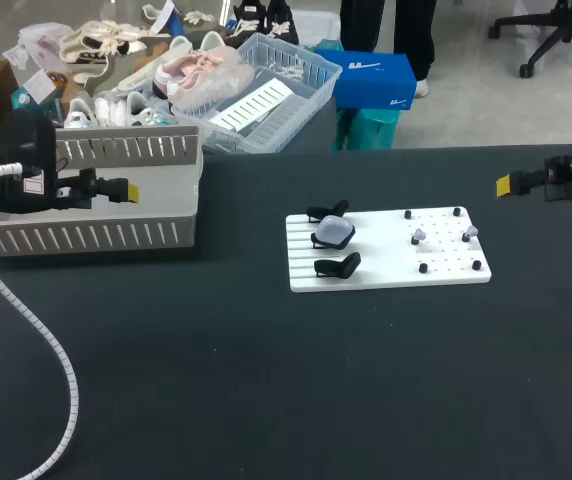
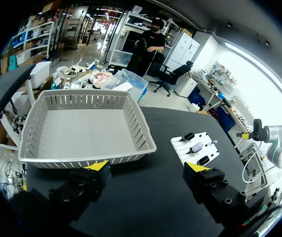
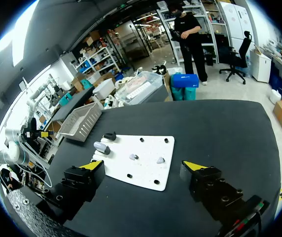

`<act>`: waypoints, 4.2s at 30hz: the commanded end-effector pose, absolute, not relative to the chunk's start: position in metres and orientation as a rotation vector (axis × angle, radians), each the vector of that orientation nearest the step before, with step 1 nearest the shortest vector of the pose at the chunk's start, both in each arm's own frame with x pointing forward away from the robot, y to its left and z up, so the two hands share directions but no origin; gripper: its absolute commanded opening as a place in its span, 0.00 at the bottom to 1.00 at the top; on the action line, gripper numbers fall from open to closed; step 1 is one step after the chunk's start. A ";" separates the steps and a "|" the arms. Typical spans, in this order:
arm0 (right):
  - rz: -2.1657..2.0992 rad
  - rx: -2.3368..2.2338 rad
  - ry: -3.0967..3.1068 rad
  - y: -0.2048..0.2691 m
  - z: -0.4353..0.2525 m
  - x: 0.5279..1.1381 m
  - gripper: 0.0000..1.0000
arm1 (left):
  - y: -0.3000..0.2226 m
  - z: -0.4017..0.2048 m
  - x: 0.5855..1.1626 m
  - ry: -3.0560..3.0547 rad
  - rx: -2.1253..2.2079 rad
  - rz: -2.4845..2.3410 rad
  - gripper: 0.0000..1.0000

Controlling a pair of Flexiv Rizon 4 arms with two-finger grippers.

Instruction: Pick up each earbud case from the left stands, insert the matching earbuds, close the lid, and place the case in the box.

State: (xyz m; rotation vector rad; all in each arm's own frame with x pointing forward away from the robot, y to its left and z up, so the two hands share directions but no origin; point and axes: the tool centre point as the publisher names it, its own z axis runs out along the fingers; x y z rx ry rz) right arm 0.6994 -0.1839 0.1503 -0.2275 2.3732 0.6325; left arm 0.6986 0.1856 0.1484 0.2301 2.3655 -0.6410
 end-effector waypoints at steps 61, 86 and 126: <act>0.635 -0.230 2.373 -0.184 0.150 0.700 1.00 | 0.032 0.132 0.704 1.469 1.760 -0.720 1.00; 0.635 -0.230 2.373 -0.184 0.150 0.700 1.00 | -0.032 0.082 0.735 1.719 1.466 -0.809 1.00; 0.635 -0.230 2.373 -0.184 0.150 0.700 1.00 | -0.078 0.030 0.758 1.747 1.415 -0.847 1.00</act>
